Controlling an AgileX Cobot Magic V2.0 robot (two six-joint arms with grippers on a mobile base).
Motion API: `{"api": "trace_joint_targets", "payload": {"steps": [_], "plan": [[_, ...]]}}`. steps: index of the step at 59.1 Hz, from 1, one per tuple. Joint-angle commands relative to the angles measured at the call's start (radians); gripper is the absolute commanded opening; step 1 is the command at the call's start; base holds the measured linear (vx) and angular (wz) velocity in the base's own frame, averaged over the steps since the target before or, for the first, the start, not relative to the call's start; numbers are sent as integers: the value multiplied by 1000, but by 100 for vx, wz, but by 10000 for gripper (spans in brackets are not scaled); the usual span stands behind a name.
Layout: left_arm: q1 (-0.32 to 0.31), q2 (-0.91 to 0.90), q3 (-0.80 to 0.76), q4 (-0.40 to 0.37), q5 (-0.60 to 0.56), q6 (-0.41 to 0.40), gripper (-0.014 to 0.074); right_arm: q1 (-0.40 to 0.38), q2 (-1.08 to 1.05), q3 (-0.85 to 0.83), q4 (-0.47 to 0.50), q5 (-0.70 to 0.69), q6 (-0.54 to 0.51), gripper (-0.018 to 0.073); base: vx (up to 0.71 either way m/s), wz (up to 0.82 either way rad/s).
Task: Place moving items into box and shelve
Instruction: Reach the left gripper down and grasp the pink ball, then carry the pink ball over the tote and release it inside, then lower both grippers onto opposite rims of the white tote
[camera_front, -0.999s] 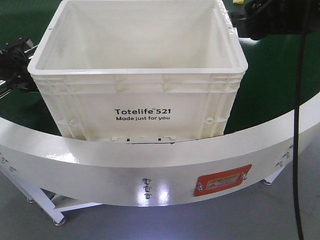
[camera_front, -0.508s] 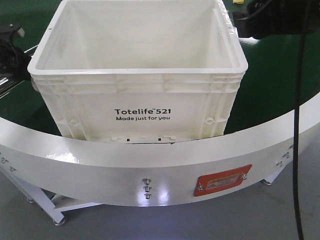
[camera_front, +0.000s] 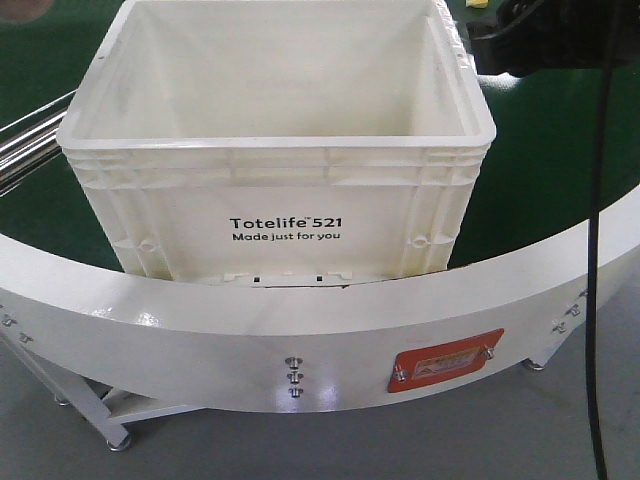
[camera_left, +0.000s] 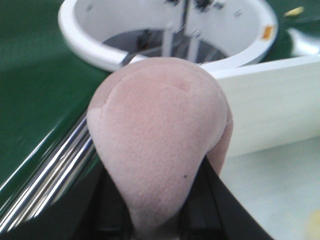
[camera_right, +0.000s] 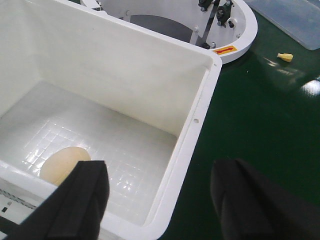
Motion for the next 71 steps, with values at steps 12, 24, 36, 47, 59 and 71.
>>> {"api": "trace_joint_targets", "payload": {"steps": [12,24,36,47,59,71], "plan": [[-172,6,-27,-120,4,108,378,-3,-28,-28,-23,-82,-1,486,0,0],[-217,40,-27,-118,4,107,619,-3,-28,-28,-28,-98,-8,488,0,0],[-220,28,-27,-118,32,106,643,-3,-12,-28,-33,-97,-8,488,0,0],[-220,13,-93,49,84,-83,628,-28,50,-40,-84,-67,108,488,0,0],[-239,13,-204,364,195,-384,602,-111,166,-181,-65,67,177,488,0,0],[-281,49,-205,499,218,-523,590,-111,356,-406,-17,255,178,488,0,0]]}}
